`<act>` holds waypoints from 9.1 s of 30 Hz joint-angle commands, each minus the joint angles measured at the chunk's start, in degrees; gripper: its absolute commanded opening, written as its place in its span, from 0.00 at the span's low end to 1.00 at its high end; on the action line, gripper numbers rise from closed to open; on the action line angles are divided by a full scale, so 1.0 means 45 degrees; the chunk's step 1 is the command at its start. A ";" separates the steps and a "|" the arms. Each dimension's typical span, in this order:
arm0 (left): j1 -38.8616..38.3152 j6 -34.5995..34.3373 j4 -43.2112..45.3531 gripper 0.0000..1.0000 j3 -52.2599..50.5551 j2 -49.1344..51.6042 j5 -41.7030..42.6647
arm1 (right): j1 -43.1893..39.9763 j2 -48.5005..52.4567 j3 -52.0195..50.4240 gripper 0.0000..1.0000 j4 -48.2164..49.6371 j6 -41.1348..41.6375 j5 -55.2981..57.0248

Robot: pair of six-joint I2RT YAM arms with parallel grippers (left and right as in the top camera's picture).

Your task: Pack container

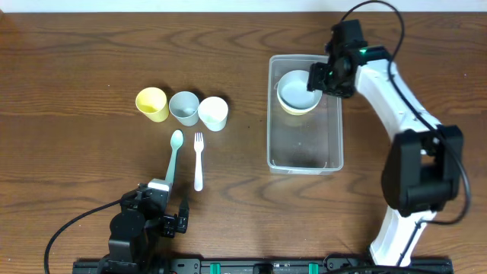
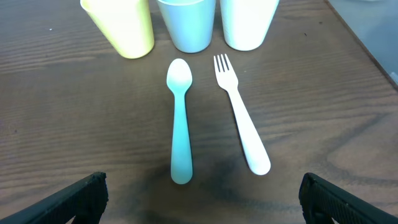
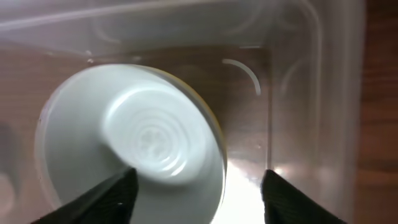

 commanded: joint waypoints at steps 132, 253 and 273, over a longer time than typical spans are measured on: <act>0.3716 -0.4017 -0.0962 0.51 1.5688 2.4625 -0.0704 | -0.5056 -0.4299 0.0957 0.99 -0.1535 -0.0185 0.0486; -0.2064 -0.1948 -0.4673 0.06 2.0346 2.1318 0.1214 | -0.5061 -0.4299 0.0957 0.99 -0.1535 -0.0185 0.0481; -0.7334 -0.1617 -0.3784 0.06 2.0142 2.5966 -0.1292 | -0.5056 -0.4299 0.0957 0.99 -0.1535 -0.0185 0.0486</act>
